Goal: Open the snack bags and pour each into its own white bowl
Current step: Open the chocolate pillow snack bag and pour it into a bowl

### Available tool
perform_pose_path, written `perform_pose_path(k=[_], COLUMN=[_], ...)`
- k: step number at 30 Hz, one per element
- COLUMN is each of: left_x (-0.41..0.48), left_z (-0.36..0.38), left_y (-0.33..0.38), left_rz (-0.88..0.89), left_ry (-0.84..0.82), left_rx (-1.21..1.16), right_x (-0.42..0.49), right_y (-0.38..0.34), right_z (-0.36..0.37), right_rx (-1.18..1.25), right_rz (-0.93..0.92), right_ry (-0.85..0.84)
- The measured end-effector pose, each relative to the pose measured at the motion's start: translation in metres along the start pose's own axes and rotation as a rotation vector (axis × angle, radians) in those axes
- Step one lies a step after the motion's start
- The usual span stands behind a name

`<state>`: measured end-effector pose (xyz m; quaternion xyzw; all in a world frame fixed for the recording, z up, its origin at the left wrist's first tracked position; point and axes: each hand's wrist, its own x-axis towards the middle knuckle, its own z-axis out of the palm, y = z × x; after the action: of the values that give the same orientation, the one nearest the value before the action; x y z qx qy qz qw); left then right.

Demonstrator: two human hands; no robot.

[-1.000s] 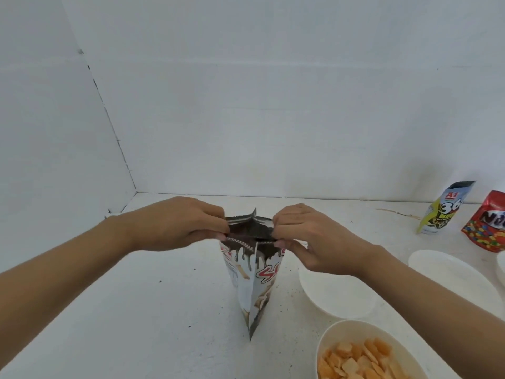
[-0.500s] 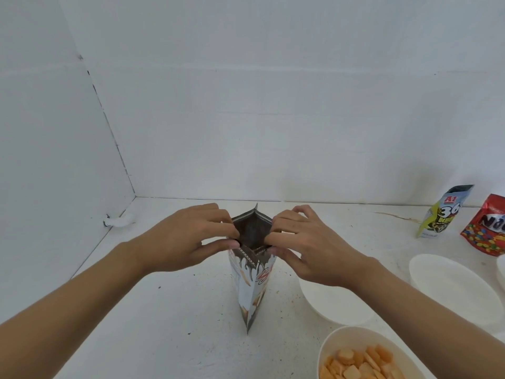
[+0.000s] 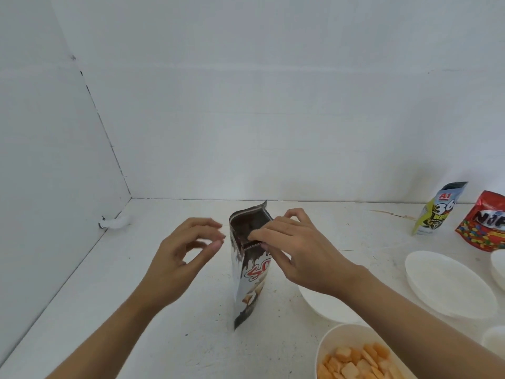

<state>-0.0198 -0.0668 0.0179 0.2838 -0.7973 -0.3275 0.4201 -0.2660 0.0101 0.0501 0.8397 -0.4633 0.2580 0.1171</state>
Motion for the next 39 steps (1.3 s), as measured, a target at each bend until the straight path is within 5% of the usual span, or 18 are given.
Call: perform_pose_path(k=[9, 18, 25, 39], left_x=[-0.085, -0.094, -0.093, -0.009], left_z=[0.051, 0.090, 0.091, 0.037], left_y=[-0.024, -0.034, -0.034, -0.016], left_rz=[-0.398, -0.551, -0.503, -0.251], left_ry=[0.036, 0.219, 0.330, 0.431], left_rx=[-0.158, -0.104, -0.159, -0.044], right_x=[0.012, 0.044, 0.056, 0.062], right_y=[-0.028, -0.045, -0.044, -0.018], right_z=[0.007, 0.028, 0.026, -0.034], right_rx=[-0.122, -0.207, -0.211, 0.001], right_rz=[-0.092, -0.003, -0.050, 0.289], right_ry=[-0.004, -0.092, -0.075, 0.261])
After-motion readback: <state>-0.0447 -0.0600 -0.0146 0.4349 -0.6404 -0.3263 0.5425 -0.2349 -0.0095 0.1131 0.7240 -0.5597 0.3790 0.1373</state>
